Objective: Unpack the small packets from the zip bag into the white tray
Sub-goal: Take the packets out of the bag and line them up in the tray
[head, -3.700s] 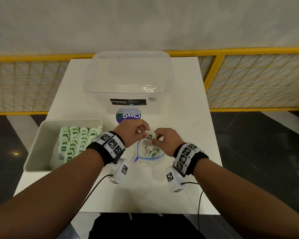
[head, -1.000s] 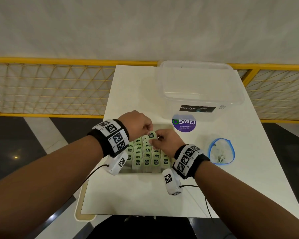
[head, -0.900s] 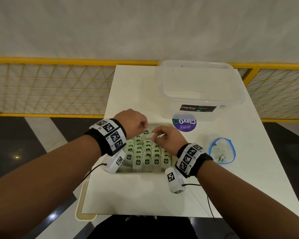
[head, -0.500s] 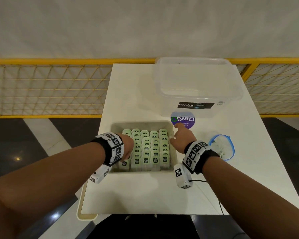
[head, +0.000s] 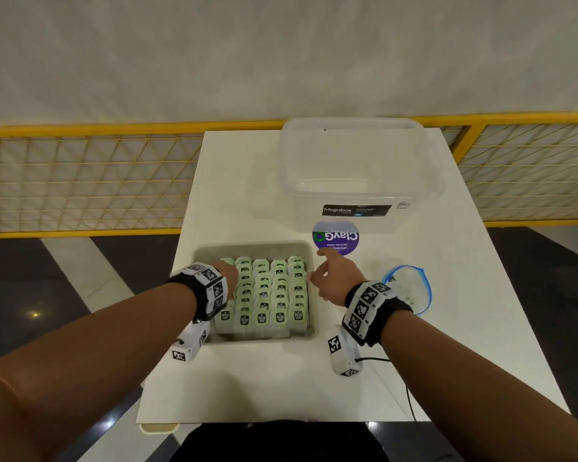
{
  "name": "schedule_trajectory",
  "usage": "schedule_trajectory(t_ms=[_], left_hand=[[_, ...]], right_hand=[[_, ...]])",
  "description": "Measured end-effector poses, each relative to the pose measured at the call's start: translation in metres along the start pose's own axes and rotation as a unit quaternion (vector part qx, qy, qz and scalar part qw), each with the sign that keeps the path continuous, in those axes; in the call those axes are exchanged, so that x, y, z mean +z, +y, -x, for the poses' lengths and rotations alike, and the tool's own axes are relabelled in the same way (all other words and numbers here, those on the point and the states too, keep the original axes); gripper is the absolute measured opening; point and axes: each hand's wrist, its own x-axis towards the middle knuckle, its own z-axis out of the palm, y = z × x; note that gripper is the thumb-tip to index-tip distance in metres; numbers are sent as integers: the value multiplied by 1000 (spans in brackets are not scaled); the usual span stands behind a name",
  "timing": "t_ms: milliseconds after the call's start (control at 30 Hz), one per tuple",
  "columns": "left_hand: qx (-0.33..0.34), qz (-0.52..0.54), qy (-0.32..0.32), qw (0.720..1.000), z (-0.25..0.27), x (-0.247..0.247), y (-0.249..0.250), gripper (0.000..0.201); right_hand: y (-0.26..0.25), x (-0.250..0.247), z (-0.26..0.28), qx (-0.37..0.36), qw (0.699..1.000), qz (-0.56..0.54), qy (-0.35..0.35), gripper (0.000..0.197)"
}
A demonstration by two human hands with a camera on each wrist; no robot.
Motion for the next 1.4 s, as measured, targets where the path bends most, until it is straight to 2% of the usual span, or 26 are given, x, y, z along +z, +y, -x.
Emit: schedule_trajectory(t_ms=[33,67,167,300,400,467,567,633,700,800,833,933,1133,1267,1333,1400], left_hand=[[-9,-9,1,1000,-4,-5,-1,39],[-23,-9,24,999,-5,-14,0,38],[-35,94,105,989,33,-79,32,24],[53,198,198,959,64,-150,99,25],[135,278,245,919,60,-171,155,16],[170,316,244,901,50,-178,190,17],[185,320,222,902,28,-179,234,20],[163,308,206,915,12,-172,254,20],[119,267,173,940,-4,-162,269,23],[65,243,126,960,-24,-139,279,39],[50,257,125,957,-28,-131,280,40],[20,322,135,937,-33,-118,281,39],[31,353,166,920,-31,-121,285,19],[43,381,230,895,-22,-134,276,14],[77,401,250,878,-15,-145,271,15],[111,414,253,867,-6,-157,266,13]], right_hand=[[4,-8,3,-6,1000,-11,1,47],[10,-17,5,-12,1000,-17,6,41],[33,-50,10,-27,999,0,42,21],[67,-95,20,-7,996,54,65,13],[93,-122,27,15,992,105,64,14],[107,-133,29,29,989,138,46,15],[127,-141,31,25,983,181,4,22],[139,-140,31,7,981,193,-23,28],[150,-136,30,-6,980,194,-44,36],[168,-126,28,6,976,202,-80,53],[174,-123,27,13,976,201,-87,54],[185,-118,25,15,983,164,-80,43],[187,-128,25,9,992,90,-89,33],[187,-136,22,-50,994,76,-61,34],[182,-140,23,-85,994,58,-44,40],[175,-143,24,-126,991,40,-34,36]])
